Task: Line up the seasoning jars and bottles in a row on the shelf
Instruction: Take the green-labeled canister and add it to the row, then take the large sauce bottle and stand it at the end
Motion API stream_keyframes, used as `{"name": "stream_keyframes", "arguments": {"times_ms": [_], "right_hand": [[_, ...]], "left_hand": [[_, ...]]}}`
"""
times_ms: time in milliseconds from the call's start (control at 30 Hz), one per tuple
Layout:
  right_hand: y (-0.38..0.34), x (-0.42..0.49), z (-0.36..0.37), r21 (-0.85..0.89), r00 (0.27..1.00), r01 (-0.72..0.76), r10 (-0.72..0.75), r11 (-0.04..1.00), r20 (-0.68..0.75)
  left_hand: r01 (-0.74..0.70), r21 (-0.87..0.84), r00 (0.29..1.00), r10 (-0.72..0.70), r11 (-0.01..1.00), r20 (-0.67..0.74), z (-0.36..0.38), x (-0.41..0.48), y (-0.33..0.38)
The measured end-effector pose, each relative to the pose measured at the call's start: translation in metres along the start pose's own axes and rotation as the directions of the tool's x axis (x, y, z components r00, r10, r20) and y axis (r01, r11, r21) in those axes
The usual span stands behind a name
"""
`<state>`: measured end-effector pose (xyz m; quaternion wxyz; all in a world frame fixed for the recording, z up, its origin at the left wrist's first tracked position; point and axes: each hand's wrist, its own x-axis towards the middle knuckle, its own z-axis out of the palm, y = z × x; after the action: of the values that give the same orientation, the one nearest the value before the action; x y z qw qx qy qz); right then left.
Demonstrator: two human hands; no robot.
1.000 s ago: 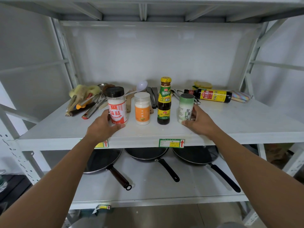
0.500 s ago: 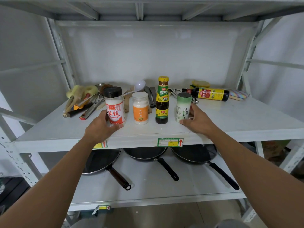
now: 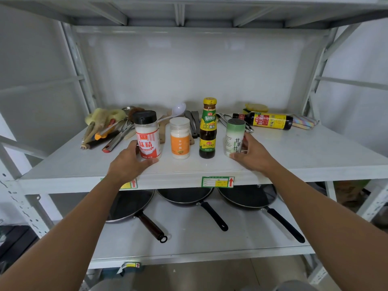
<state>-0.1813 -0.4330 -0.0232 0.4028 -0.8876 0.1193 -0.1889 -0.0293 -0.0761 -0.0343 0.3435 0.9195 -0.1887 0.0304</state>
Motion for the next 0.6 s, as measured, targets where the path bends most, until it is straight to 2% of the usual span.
{"name": "stream_keyframes", "arguments": {"times_ms": [367,533,600], "right_hand": [[-0.003,-0.003,-0.001,0.013,0.998,-0.025,0.026,1.0,-0.051],[-0.002,-0.009,-0.027,-0.128,0.998,-0.048,0.051,0.991,0.02],[0.007,-0.005,-0.05,-0.252,0.998,-0.048,0.04,0.967,-0.038]], "left_hand": [[-0.012,-0.001,1.0,0.012,1.0,0.0,-0.002,-0.008,0.006],[-0.019,0.003,1.0,0.019,1.0,0.003,-0.004,-0.01,0.005],[-0.021,0.0,1.0,0.021,1.0,0.007,-0.005,-0.011,0.006]]}}
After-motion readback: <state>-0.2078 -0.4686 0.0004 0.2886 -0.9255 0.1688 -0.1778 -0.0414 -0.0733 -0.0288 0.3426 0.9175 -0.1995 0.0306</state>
